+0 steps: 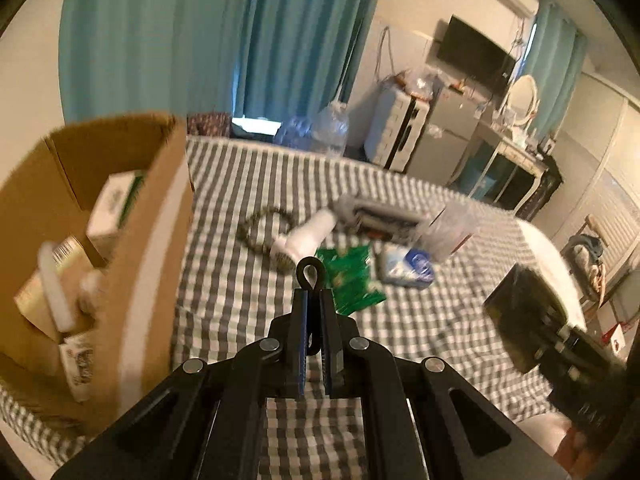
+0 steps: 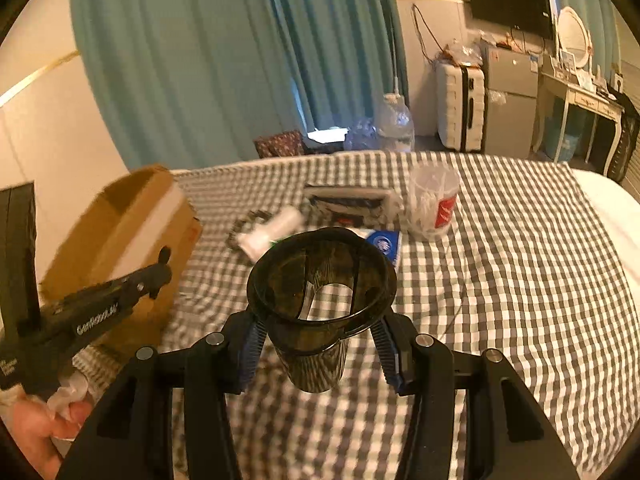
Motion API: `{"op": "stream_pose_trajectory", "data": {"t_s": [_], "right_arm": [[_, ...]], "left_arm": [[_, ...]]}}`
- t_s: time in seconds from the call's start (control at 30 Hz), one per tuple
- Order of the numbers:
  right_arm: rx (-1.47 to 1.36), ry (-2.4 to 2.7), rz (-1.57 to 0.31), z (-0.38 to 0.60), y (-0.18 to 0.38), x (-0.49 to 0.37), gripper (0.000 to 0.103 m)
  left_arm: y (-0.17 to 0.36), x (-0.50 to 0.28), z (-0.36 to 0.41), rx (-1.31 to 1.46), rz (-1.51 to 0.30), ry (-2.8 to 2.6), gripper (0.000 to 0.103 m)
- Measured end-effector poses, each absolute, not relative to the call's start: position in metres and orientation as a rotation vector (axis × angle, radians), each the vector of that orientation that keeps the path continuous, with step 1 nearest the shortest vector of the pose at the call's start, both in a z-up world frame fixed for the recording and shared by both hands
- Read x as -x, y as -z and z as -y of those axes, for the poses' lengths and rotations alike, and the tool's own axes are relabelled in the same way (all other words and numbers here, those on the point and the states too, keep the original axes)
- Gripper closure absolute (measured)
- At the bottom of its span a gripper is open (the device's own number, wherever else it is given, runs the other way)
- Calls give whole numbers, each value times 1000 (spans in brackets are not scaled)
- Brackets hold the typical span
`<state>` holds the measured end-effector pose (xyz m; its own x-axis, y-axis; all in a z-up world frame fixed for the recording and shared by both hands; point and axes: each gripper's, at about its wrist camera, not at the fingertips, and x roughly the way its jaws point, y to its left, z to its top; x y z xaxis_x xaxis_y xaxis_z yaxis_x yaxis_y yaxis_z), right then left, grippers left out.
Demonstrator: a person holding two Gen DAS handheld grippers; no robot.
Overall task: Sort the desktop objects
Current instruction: 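Carry the hair tie and black cup over the cardboard box with both grippers, then open both grippers to drop the hair tie and black cup into the cardboard box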
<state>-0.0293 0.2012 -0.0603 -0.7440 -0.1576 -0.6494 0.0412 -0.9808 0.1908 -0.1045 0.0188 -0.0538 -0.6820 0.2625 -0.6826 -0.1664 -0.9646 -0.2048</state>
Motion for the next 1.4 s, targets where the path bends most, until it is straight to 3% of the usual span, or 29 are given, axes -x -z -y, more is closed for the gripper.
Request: {"op": "stream_pose_trajectory", "data": {"t_s": [0.33,0.67,0.97,1.4], "right_arm": [[-910,2788,156,-150,2,-2,54],[-829,2714,72,-94,-25,0,54],[-844,2598,80,-44,-18,34,54],[-976,2430,111,26,32,109,54]], "left_arm": [[-27,64,21,924,233,-2790,98],[-53,54,65,885,242,-2864,98],[-31,73,124,968,289,-2915,98],[46,109,178,1208,330,-2918,98]]}}
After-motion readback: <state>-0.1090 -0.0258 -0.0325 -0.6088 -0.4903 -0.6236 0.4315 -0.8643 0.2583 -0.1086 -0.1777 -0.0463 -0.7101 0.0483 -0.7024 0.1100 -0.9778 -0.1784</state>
